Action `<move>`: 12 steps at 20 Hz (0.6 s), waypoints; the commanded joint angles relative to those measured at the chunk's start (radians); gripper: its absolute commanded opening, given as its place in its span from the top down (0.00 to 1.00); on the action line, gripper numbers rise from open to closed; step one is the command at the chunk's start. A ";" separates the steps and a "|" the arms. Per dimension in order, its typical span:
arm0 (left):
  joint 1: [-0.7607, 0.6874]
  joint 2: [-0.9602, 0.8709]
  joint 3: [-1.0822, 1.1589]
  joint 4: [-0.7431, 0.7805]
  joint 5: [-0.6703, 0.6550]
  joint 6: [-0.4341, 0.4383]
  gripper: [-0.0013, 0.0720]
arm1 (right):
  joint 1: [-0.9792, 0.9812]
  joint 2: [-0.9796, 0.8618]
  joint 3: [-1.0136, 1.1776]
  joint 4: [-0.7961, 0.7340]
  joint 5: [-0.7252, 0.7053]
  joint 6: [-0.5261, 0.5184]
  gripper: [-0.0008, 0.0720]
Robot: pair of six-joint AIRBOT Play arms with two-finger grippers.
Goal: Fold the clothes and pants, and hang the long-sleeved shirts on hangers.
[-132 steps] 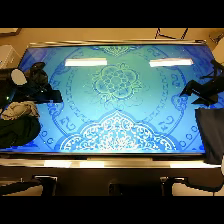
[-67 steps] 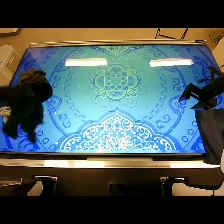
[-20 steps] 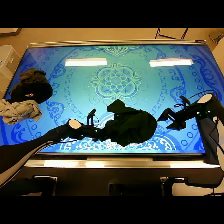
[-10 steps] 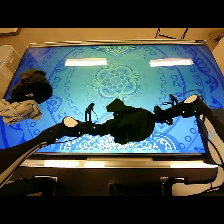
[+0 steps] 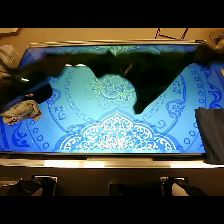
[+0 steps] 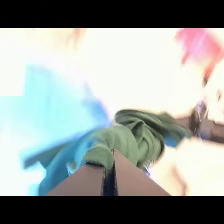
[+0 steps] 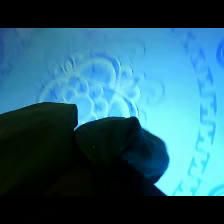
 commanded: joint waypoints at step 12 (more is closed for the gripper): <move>-0.014 0.084 -0.160 0.181 -0.008 -0.167 0.95 | -0.004 0.103 0.098 0.026 0.153 0.031 0.93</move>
